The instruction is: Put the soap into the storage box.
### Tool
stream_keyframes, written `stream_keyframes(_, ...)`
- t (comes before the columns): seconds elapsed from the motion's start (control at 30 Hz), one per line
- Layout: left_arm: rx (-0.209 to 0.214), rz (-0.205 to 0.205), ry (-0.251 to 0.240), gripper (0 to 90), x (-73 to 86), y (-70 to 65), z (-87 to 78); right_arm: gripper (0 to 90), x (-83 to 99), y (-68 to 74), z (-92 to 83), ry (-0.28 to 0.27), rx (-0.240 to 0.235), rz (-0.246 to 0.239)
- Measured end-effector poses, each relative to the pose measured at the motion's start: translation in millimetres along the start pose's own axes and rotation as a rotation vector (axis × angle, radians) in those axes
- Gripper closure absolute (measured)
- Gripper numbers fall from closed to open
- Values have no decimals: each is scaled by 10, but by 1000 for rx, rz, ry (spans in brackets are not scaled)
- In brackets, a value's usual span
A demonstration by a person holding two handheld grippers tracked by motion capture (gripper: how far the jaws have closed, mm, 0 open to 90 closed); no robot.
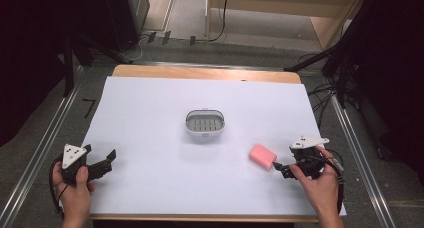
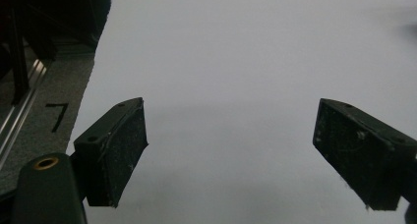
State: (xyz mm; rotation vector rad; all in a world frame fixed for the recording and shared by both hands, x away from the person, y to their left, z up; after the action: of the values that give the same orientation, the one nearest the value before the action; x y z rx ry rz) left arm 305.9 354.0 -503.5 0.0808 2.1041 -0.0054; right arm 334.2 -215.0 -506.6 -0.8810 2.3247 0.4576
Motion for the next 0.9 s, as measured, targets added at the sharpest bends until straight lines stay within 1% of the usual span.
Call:
stream_keyframes(0.07,-2,0,-2,137,-1,0,2,140,-11,10,11,8,-8,2)
stream_keyframes(0.1,-2,2,-1,137,0,-1,2,140,-35,28,46,26,-14,-7)
stream_keyframes(0.17,-2,1,-2,137,0,-2,2,147,-48,43,67,35,-18,-15)
stream_keyframes(0.2,-2,1,-2,137,0,-2,2,191,-63,50,82,39,-19,-30)
stream_keyframes(0.23,-2,1,-2,137,0,-2,2,208,-71,64,91,39,-23,-30)
stream_keyframes(0.37,-2,1,-2,137,0,-2,2,194,-101,116,152,59,-45,-40)
stream_keyframes(0.5,-2,1,-2,137,-1,-3,3,198,-132,151,209,83,-46,-63)
stream_keyframes(0.57,-3,1,-2,137,-1,-3,3,206,-149,170,224,90,-51,-61)
stream_keyframes(0.63,-3,1,-1,137,0,-2,3,223,-178,178,246,90,-57,-75)
stream_keyframes(0.7,-2,1,-1,137,0,-3,3,236,-198,198,265,103,-68,-82)
stream_keyframes(0.83,-2,1,-1,137,0,-3,3,245,-240,217,322,123,-71,-105)
stream_keyframes(0.87,-2,2,-1,137,0,-3,3,246,-240,231,329,130,-74,-94)
stream_keyframes(0.9,-2,1,-1,137,0,-3,3,248,-247,234,345,134,-76,-98)
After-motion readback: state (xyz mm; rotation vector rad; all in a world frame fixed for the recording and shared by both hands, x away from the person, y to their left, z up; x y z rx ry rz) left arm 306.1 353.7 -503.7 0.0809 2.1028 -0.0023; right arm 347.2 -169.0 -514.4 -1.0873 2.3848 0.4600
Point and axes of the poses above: each handheld gripper's, and its own axes: z roughly forward along the jaws, x roughly out of its underside, y roughly to its left, the point moved 8 cm from there along z, roughly forward along the jaws, and after that the axes turned 6 degrees about -x, right-handed, at the moved point
